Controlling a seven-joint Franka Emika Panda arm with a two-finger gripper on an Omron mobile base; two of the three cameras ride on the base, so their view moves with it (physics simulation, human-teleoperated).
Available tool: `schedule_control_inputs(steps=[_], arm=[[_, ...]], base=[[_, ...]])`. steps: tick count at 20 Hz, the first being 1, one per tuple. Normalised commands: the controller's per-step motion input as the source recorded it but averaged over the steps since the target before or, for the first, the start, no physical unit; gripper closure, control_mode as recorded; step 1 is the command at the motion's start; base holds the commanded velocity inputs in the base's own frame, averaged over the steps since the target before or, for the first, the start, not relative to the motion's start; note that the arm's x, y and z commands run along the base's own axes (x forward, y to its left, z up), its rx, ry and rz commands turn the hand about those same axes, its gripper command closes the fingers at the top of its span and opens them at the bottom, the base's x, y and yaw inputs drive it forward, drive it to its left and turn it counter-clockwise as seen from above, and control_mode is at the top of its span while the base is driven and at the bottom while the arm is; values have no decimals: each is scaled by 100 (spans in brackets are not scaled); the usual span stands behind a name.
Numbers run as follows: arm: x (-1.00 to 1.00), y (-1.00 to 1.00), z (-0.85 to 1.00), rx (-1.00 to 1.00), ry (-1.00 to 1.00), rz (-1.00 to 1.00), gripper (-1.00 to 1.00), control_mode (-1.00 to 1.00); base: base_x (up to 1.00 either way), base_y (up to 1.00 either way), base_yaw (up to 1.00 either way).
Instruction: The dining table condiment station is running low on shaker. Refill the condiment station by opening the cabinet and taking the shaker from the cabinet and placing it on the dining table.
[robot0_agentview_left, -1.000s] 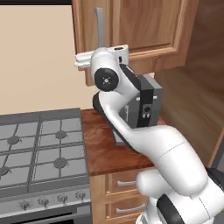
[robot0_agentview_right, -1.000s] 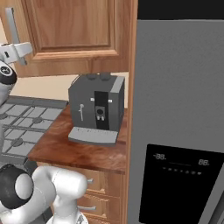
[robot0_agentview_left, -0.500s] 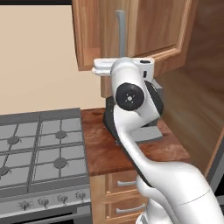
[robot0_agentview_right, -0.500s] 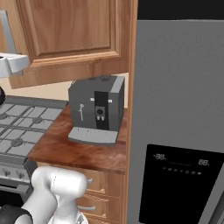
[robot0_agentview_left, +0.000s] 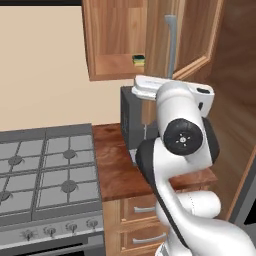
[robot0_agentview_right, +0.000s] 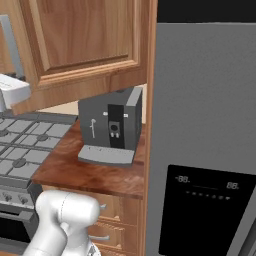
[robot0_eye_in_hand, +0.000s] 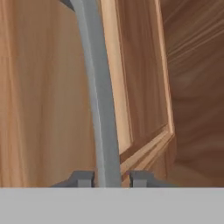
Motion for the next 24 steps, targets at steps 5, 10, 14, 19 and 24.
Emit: schedule_control_inputs(steps=[5,10,14,19,24], arm=[[-9,17,-22,-7,12,-2,-100,-100],[-36,81,-1,-15,7,-6,-100,-100],[10,100,-3,-24,12,-4,-100,-100],[63,90,-4,-20,13,-9,-100,-100],[95,50,-35,-16,17,-9,-100,-100]], base=[[0,0,0],[0,0,0],[0,0,0],[0,0,0],[0,0,0]])
